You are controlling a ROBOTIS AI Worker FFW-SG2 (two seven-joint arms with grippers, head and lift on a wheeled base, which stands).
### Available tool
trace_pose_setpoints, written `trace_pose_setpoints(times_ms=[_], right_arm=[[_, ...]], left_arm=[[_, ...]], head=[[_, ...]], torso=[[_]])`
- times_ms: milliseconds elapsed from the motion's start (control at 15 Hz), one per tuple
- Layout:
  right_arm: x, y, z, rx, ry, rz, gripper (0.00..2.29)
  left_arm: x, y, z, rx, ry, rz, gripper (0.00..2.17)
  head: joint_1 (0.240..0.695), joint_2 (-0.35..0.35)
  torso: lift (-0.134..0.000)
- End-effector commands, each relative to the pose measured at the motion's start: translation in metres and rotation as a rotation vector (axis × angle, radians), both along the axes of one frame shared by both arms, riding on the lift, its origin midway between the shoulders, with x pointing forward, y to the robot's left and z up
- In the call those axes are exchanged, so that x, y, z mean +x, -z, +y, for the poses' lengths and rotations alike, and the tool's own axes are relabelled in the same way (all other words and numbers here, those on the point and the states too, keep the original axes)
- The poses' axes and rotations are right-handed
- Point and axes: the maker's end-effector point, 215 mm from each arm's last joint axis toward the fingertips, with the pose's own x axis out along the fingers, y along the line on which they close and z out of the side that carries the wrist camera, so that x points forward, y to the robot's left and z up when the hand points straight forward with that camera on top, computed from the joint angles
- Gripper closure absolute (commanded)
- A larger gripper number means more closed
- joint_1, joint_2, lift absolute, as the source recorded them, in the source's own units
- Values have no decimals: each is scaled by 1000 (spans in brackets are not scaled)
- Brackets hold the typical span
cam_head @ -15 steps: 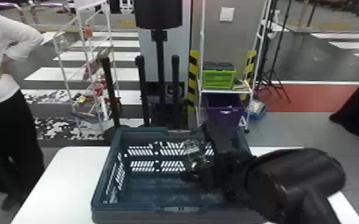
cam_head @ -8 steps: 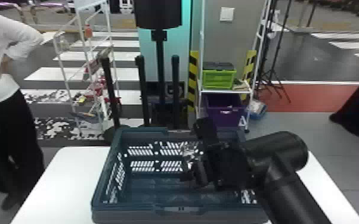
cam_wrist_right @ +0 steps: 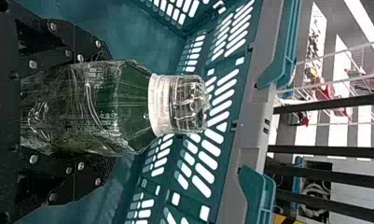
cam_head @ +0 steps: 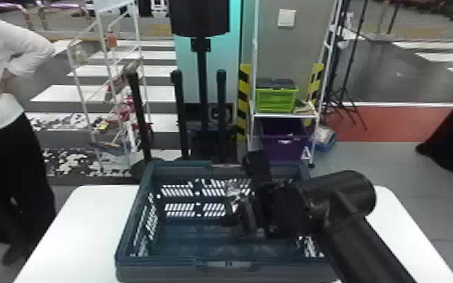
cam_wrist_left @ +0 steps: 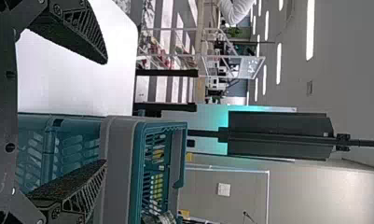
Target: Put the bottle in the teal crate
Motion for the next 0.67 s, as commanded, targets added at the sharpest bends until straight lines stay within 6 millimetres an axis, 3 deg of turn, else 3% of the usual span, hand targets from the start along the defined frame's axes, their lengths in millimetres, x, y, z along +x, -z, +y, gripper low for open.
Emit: trace_pose_setpoints(times_ms=[0, 67, 400, 600], right_arm=[[-2, -1, 7, 16, -8, 8, 215], [-4, -1, 8, 22, -10, 16, -2], [-9, -8, 20, 57, -28, 13, 36], [-14, -33, 37, 108, -54, -45, 36]], left_arm=[[0, -1, -1, -2, 4, -4, 130], [0, -1, -1, -2, 4, -4, 130], [-1, -4, -1, -6, 3, -13, 130], [-3, -4, 0, -6, 2, -13, 130]], head=[[499, 0], [499, 0], [499, 0], [499, 0]], torso=[[0], [0], [0], [0]])
